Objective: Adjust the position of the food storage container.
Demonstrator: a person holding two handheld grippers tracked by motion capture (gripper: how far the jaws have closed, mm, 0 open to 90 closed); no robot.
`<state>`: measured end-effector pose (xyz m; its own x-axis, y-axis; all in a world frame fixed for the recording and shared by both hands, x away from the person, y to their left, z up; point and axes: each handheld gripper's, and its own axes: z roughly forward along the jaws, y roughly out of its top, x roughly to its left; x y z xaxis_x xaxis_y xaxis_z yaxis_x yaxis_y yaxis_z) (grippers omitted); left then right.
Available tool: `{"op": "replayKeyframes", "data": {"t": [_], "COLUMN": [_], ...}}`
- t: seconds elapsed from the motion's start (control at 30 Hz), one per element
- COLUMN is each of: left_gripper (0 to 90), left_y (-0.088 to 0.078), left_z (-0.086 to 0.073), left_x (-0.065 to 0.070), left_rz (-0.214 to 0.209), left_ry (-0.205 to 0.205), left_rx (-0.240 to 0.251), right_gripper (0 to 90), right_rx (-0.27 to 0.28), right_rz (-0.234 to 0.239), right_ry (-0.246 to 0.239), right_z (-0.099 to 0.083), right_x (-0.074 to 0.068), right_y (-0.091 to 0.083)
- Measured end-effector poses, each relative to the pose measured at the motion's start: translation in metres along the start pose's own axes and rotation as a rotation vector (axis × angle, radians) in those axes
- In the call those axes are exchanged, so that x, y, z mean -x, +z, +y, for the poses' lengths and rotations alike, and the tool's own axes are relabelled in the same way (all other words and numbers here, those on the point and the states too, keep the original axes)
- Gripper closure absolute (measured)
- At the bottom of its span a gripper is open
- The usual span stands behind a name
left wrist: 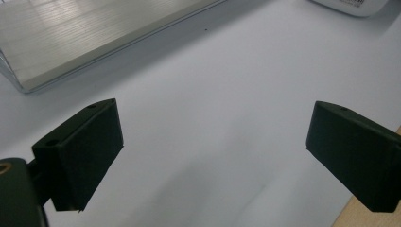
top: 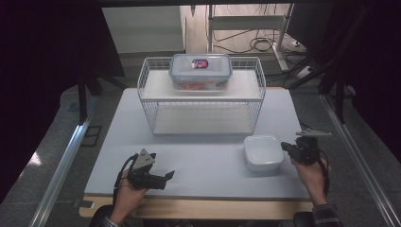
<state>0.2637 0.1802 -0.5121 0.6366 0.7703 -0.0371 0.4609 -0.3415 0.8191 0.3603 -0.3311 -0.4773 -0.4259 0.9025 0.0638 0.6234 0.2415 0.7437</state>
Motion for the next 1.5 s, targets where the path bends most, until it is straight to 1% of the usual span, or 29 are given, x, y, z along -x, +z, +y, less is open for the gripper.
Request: {"op": "replayKeyframes", "data": {"t": [0.23, 0.37, 0.5, 0.67, 0.83, 0.93, 1.0, 1.23, 1.5], "left_gripper": [4.4, 4.4, 4.5, 4.5, 4.5, 4.5, 4.5, 4.8, 5.1], "left_y": [0.001, 0.002, 0.002, 0.003, 0.004, 0.004, 0.004, 0.004, 0.004], "left_z": [0.000, 0.000, 0.000, 0.000, 0.000, 0.000, 0.000, 0.000, 0.000], "left_x": [0.001, 0.001, 0.002, 0.002, 0.003, 0.003, 0.003, 0.004, 0.003], "left_rz": [-0.001, -0.003, -0.005, -0.008, -0.008, -0.008, -0.008, -0.012, -0.014], "left_ry": [0.004, 0.005, 0.006, 0.008, 0.010, 0.013, 0.013, 0.008, 0.003], "left_rx": [-0.009, -0.011, -0.014, -0.020, -0.023, -0.025, -0.026, -0.031, -0.036], "right_gripper": [89.7, 89.7, 89.7, 89.7, 89.7, 89.7, 89.7, 89.7, 89.6], "right_rx": [-0.015, -0.025, -0.034, -0.040, -0.047, -0.048, -0.055, -0.075, -0.100], "right_rz": [0.066, 0.101, 0.142, 0.185, 0.228, 0.248, 0.263, 0.307, 0.352], "right_ry": [-0.033, -0.061, -0.074, -0.084, -0.101, -0.121, -0.122, -0.152, -0.187], "right_z": [0.003, 0.004, 0.005, 0.007, 0.009, 0.010, 0.010, 0.009, 0.005], "right_x": [-0.025, -0.040, -0.054, -0.068, -0.085, -0.095, -0.101, -0.121, -0.142], "right_y": [0.007, 0.011, 0.015, 0.020, 0.027, 0.030, 0.032, 0.037, 0.036]}}
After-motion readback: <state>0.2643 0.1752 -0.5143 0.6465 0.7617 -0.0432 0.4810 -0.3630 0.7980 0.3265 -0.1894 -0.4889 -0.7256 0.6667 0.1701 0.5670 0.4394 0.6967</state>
